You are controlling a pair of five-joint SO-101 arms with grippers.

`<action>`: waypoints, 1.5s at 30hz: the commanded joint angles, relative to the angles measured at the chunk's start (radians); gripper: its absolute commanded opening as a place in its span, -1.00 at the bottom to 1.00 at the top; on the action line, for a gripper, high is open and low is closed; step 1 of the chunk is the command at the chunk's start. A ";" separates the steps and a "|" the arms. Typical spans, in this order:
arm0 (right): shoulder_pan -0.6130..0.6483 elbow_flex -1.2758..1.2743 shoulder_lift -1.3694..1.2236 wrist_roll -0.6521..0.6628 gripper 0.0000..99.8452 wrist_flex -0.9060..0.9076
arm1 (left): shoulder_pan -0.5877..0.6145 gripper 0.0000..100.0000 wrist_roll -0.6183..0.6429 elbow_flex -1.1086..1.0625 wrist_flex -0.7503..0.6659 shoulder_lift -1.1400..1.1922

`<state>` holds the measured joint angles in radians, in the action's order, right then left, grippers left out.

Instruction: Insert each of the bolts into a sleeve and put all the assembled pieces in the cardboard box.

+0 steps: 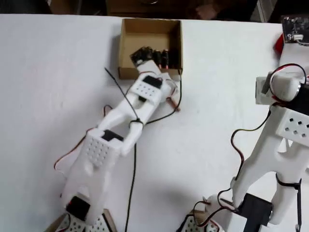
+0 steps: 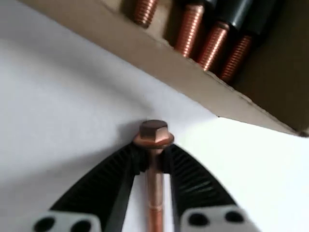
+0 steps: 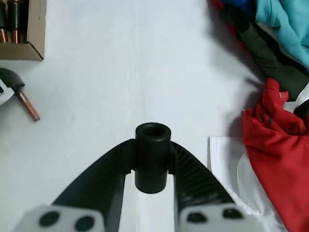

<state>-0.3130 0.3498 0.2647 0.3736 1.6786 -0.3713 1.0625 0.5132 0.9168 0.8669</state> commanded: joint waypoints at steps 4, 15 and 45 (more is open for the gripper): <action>-0.002 -0.031 0.015 0.000 -0.95 -0.079 | 0.009 -0.95 -0.265 0.171 0.439 0.064; 0.096 -0.279 -0.047 -0.115 -0.95 -0.311 | 0.072 -0.95 -1.069 0.226 0.867 0.071; 0.381 -1.102 0.154 -0.178 -0.95 -0.865 | 0.127 -0.83 -1.183 0.211 0.844 0.137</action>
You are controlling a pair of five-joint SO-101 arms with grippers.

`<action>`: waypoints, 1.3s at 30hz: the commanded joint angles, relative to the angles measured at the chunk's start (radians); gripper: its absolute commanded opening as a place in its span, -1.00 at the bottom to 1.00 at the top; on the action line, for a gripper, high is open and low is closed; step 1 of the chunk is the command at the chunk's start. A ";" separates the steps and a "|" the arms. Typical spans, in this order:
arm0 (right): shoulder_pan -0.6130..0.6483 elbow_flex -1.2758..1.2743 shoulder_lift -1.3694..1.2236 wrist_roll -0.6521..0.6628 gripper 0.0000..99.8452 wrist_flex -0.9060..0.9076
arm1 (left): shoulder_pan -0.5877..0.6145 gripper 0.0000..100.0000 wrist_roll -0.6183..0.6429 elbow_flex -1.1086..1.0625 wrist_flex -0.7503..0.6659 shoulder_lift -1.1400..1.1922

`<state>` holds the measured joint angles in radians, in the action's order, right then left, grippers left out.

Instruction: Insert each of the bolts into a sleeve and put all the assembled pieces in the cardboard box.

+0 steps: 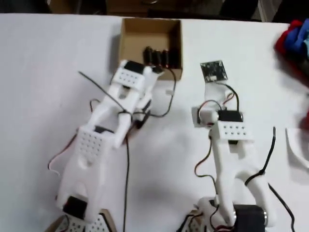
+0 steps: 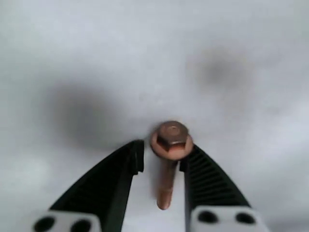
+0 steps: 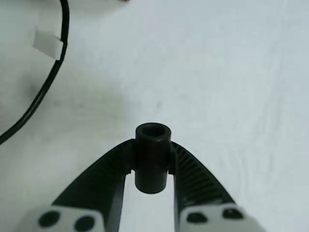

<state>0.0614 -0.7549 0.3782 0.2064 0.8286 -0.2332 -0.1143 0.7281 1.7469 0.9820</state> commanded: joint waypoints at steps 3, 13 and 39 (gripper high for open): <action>0.007 0.003 0.038 -0.011 -0.95 -0.015 | -0.040 -0.86 -0.008 -0.004 0.017 0.023; 0.007 -0.002 0.038 -0.011 -0.95 -0.018 | -0.048 -0.95 -0.009 0.021 0.032 0.006; 0.091 -0.192 0.047 -0.011 -0.95 -0.285 | -0.052 -0.95 0.057 -0.010 -0.066 -0.907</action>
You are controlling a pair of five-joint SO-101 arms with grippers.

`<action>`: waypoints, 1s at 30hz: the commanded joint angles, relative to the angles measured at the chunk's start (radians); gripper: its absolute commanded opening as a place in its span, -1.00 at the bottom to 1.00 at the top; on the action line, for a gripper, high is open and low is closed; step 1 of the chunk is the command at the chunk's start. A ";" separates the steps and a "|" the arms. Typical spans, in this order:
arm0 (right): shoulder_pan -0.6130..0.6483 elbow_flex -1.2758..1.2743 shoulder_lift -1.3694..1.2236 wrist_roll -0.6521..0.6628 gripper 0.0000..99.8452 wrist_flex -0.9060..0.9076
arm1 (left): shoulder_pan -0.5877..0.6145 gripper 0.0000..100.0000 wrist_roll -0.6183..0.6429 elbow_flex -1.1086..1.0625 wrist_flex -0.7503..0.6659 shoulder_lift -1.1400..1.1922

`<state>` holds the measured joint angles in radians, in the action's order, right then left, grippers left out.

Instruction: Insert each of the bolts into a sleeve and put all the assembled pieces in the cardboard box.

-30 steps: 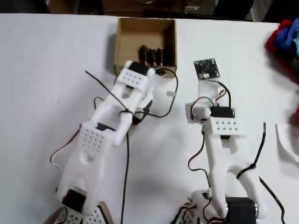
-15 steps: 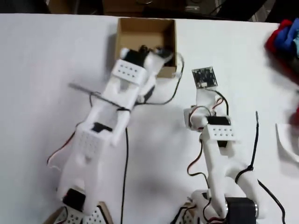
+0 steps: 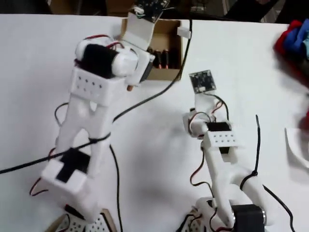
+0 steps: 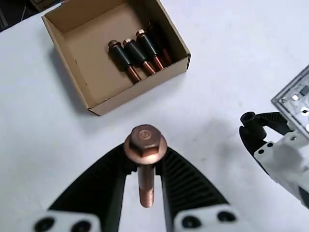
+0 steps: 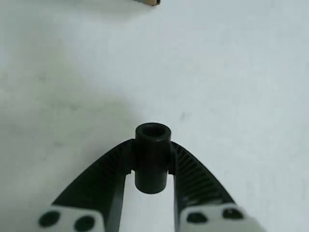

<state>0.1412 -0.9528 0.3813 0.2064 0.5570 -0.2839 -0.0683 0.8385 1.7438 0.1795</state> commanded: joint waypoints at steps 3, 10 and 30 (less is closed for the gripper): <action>0.008 0.006 0.044 -0.011 -0.95 -0.013 | -0.002 -0.95 0.012 -0.378 -0.172 -0.236; 0.015 0.000 0.044 -0.011 -0.95 -0.018 | 0.078 -0.95 0.008 -1.046 -0.539 -0.776; 0.163 -0.437 0.575 -0.008 -0.95 -0.263 | 0.028 -0.95 -0.261 -1.662 -1.243 -1.241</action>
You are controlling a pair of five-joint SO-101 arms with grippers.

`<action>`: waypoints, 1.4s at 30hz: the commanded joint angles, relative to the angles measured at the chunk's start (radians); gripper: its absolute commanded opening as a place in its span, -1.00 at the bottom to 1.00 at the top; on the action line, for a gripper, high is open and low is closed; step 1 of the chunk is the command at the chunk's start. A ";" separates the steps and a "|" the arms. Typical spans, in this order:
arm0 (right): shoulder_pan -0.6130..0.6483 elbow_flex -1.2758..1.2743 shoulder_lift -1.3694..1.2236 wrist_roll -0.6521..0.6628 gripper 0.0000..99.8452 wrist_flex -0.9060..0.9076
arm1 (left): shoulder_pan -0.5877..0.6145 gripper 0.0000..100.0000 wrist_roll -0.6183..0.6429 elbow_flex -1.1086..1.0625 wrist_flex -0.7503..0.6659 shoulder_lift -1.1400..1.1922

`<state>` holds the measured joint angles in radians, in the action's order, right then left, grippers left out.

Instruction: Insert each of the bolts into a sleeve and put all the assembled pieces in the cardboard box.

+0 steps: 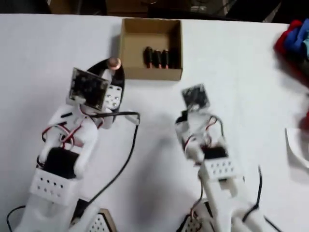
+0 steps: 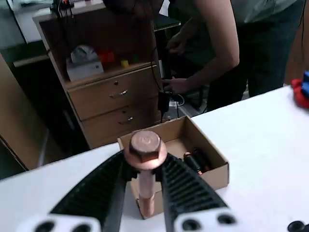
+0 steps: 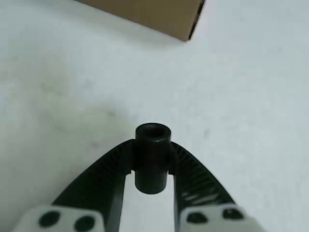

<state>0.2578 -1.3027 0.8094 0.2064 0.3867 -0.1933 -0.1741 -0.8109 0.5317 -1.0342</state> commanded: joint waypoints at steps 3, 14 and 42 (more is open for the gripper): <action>0.087 -0.192 0.245 -0.006 -0.95 -0.219 | -0.126 -0.95 -0.370 -0.061 -0.037 -0.035; 0.150 -0.307 0.308 -0.009 -0.95 -0.403 | -0.150 -0.95 0.124 -0.133 -0.345 -0.048; 0.050 -0.301 0.317 -0.284 -0.95 -0.438 | -0.301 -0.95 0.520 0.097 -0.160 0.287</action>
<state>0.3115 -1.6157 1.0886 -0.0606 -0.0276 -0.4833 0.3353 -0.7557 0.3721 -0.7472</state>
